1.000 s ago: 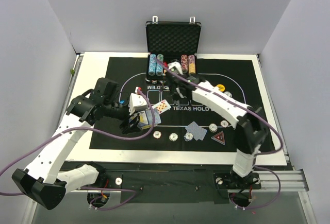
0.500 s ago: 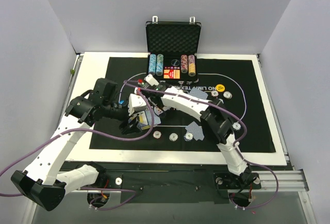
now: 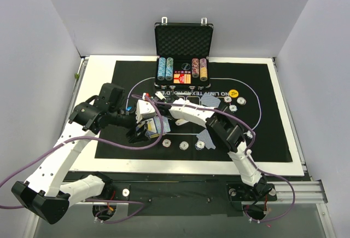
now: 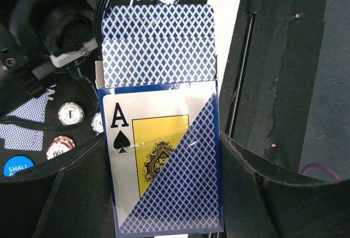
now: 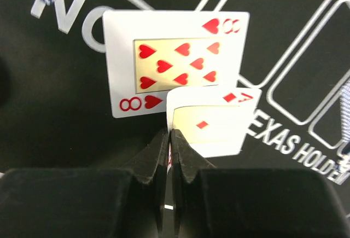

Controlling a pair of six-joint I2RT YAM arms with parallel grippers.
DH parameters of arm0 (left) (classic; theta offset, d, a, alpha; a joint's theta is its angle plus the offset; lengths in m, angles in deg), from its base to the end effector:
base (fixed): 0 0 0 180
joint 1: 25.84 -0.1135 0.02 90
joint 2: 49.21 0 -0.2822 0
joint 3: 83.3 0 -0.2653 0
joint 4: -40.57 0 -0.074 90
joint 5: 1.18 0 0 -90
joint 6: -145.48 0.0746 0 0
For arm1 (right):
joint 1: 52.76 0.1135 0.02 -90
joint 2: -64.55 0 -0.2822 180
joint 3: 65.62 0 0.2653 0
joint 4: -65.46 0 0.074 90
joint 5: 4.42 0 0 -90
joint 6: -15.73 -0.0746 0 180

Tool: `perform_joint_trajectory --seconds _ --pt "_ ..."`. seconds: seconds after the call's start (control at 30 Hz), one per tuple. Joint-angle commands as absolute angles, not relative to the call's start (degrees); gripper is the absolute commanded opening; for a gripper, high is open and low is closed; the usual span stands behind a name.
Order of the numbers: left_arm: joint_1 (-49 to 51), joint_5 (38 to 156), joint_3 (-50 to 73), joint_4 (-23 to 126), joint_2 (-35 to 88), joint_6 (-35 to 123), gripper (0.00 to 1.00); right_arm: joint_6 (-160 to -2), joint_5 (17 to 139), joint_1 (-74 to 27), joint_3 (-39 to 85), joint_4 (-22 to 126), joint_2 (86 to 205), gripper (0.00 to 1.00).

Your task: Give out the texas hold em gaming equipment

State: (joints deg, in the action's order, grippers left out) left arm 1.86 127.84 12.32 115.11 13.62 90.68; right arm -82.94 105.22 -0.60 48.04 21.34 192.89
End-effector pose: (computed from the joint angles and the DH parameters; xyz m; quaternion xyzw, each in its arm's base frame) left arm 0.1706 -0.1426 0.3566 0.5568 0.7072 -0.2965 0.3192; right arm 0.3427 0.4004 0.1442 -0.3090 0.8985 -0.0075 0.3117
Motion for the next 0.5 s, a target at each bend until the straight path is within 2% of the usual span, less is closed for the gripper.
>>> perform_joint_trajectory --seconds 0.0,0.23,0.47 --pt "1.8 129.5 8.9 113.5 12.8 91.2 0.06 -85.7 98.9 -0.8 43.0 25.0 189.3 0.02" --pt "1.8 129.6 8.8 113.6 12.8 91.3 0.06 -85.6 95.0 -1.8 40.0 29.4 187.5 0.06" --pt "1.8 129.6 8.9 113.8 12.9 91.4 0.06 -85.3 94.7 -2.4 38.1 30.2 186.4 0.29"
